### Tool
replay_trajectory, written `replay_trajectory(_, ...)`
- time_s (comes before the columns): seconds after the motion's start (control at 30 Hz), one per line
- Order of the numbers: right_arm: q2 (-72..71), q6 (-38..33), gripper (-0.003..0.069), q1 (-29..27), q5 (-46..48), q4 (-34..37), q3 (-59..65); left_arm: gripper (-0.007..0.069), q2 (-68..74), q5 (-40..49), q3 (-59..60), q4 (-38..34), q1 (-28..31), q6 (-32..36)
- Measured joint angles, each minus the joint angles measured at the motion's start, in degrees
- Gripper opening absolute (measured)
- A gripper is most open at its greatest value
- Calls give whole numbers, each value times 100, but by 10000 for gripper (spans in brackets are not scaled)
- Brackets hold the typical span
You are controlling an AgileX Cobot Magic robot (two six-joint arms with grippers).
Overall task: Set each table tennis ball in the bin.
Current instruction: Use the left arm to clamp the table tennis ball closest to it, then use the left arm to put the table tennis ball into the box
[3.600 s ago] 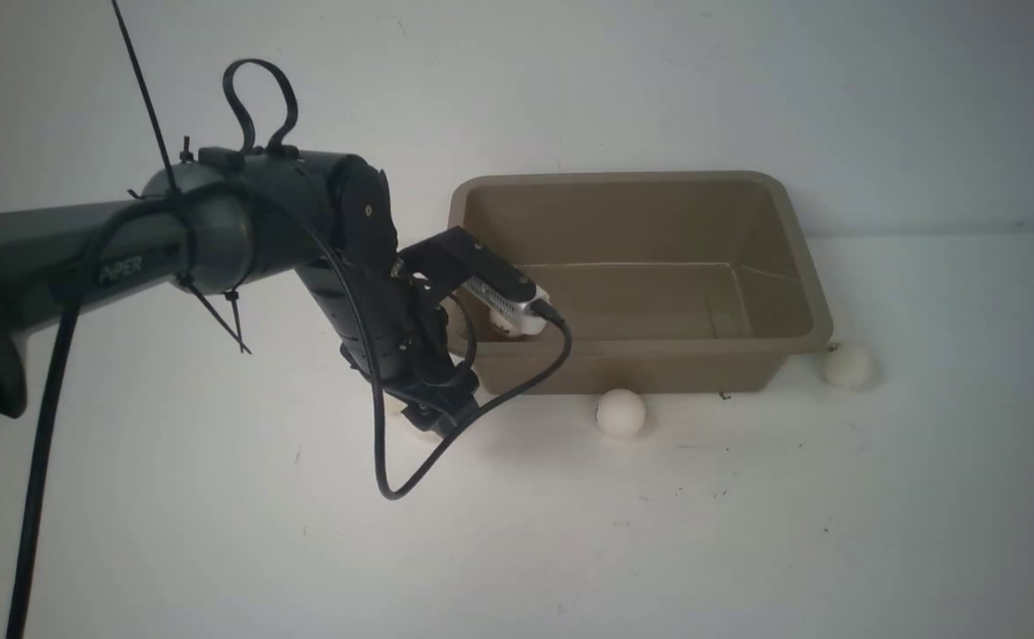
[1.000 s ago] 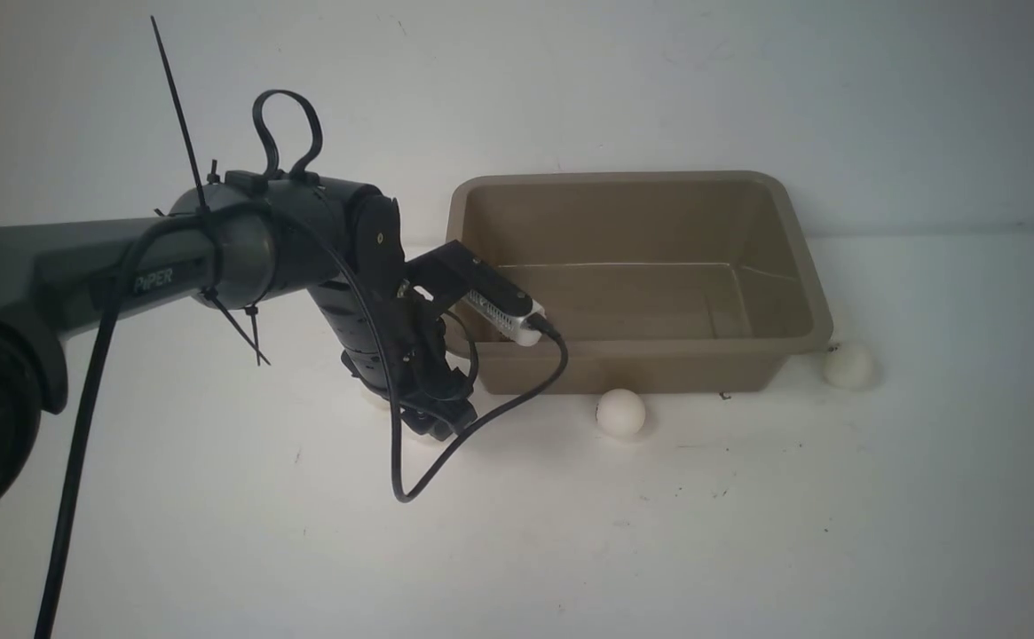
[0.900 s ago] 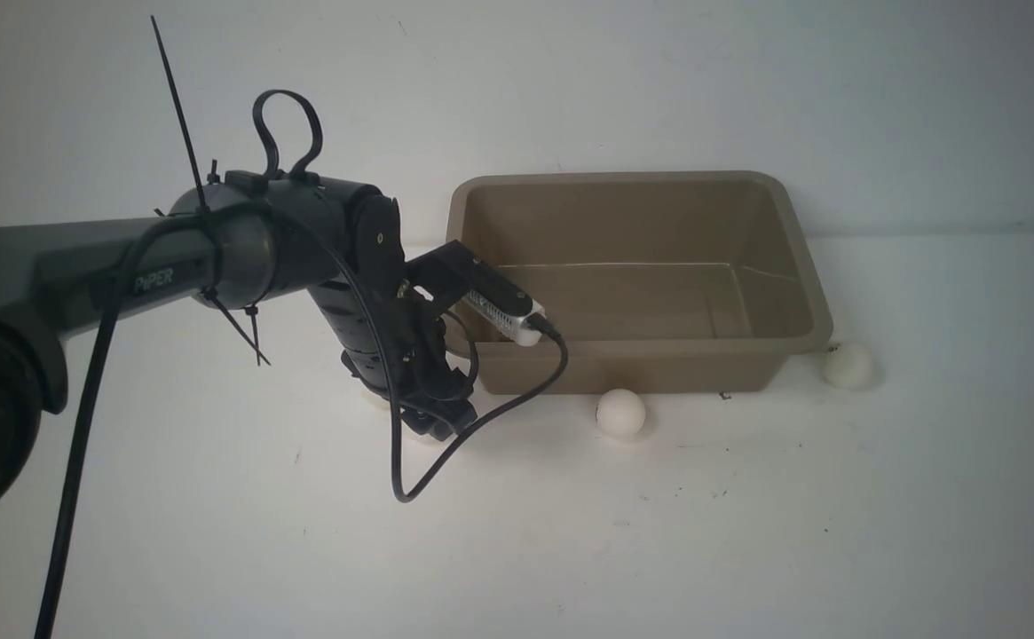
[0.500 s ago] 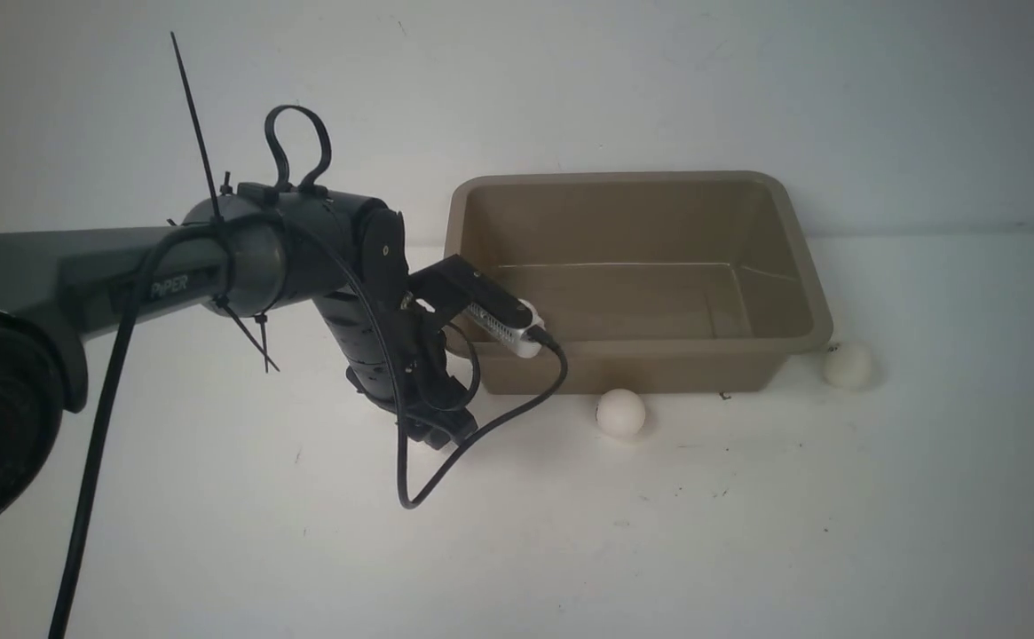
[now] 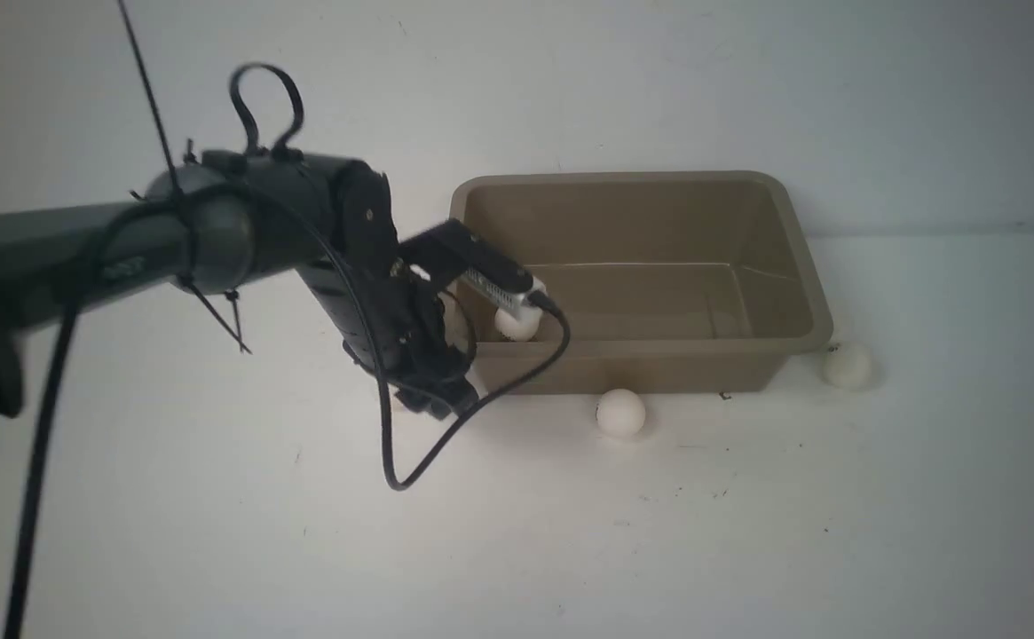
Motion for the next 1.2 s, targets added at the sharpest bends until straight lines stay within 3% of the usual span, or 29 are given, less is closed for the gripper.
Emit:
replay_trajectory(0.47,0,0,243,0,0,0,0,358,-626,509,0,-150,0,107)
replay_trajectory(0.77,0,0,243,0,-5,0,0,358,-479,-582,-232,-2000,0,1764)
replay_trajectory(1.0,0,-4,243,0,37,-7,0,358,331,-654,-1081,-2133,0,1838)
replay_trajectory(1.2,0,-4,243,0,90,-19,0,356,779,-187,-1799,-2033,0,2101)
